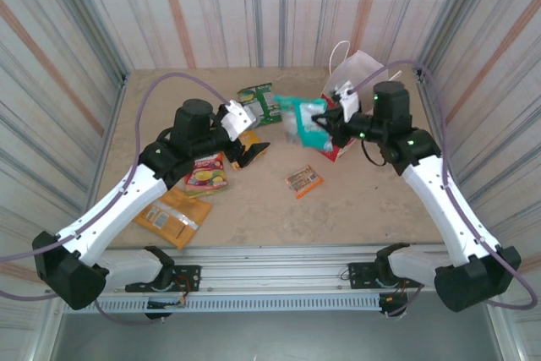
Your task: Place the snacks into the paper bag
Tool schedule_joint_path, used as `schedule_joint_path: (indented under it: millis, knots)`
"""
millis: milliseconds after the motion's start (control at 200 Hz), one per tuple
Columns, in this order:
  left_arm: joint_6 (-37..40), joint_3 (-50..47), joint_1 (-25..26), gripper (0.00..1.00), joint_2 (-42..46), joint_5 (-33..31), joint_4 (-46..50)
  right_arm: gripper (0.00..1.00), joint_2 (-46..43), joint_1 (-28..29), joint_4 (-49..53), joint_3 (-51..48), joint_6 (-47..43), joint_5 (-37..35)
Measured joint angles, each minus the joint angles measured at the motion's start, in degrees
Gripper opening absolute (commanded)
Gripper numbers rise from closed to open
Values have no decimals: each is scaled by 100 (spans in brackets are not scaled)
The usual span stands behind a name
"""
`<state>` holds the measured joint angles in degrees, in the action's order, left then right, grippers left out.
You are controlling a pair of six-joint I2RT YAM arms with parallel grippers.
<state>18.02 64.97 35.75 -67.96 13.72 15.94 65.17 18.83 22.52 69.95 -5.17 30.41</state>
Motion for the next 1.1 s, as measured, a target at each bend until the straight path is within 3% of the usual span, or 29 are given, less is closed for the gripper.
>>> schedule_joint_path:
  millis: [296,426,792,937,1102]
  knots:
    - [-826,105,37,98,-509,-837,-125,0,-2,-181,-446,1126,1464,-2892]
    - [-955,186,133,98,-737,-1040,-118,0,225,-417,-501,1202,1961,-3644]
    - [-1211,308,151,95,-964,-1207,-103,0,1384,-723,-481,1137,2706,-3814]
    - [-1279,306,151,95,-1049,-1163,-105,25,1399,-723,-496,973,2793,-3805]
    - [-1399,304,151,93,-1049,-1075,-146,39,1386,-723,-573,970,2872,-3644]
